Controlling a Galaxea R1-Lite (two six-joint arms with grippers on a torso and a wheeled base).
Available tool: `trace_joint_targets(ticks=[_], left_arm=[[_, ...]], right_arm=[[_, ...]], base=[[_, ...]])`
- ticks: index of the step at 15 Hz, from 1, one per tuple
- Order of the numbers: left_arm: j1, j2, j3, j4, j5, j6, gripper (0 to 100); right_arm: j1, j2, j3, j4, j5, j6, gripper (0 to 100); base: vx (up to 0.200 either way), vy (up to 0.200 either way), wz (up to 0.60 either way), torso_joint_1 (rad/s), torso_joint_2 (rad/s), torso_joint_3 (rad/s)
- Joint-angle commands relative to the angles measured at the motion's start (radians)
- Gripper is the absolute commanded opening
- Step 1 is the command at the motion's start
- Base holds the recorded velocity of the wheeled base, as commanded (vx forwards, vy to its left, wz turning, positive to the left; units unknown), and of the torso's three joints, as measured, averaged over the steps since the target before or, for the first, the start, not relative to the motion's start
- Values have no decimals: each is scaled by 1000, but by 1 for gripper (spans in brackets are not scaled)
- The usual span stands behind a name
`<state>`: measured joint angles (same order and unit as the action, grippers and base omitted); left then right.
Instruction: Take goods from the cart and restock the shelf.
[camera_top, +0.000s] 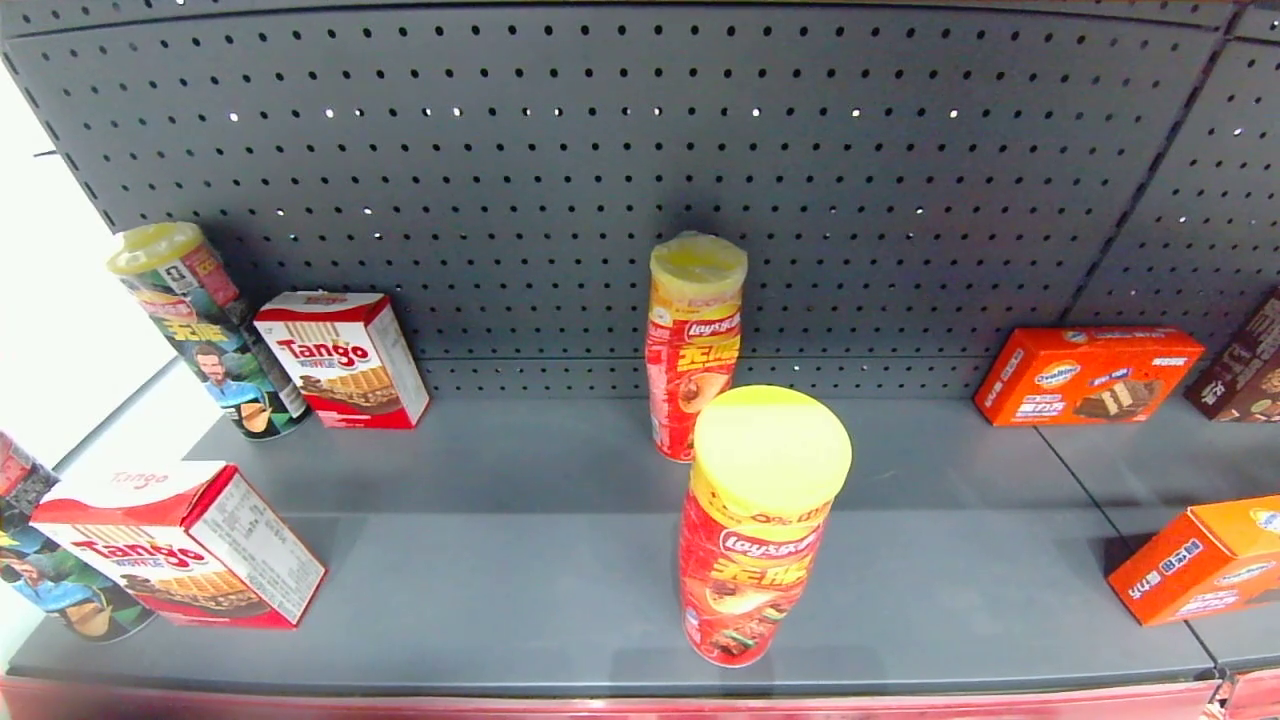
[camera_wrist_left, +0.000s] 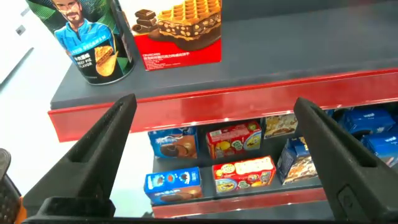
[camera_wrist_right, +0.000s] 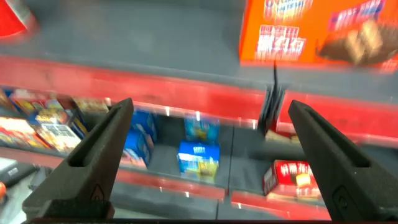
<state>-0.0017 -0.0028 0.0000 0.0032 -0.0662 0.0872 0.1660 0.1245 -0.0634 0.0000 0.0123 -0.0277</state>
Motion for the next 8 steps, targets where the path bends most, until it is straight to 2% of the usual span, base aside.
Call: trace_joint_targets(ticks=[1,2,4,6,8], left_arm=[[2,3,0,0,0,0,100],[0,3,0,0,0,0,100],[0,3,0,0,0,-1,100],[0,3,0,0,2,-1,100],[2,3,0,0,2,-1,100]], right_arm=[[26,411,-326,9,47,31,100],[53,481,-358,8,72,2,100],[198,719,-455,-74,86,-52,100],[322,834,-472,-121,84,-58,100],[365,893,-478,-126,81,-58,100]], base=[[0,0,0,0,0,0],[0,0,0,0,0,0],[0,0,0,0,0,0],[0,0,0,0,0,0],[0,0,0,0,0,0]])
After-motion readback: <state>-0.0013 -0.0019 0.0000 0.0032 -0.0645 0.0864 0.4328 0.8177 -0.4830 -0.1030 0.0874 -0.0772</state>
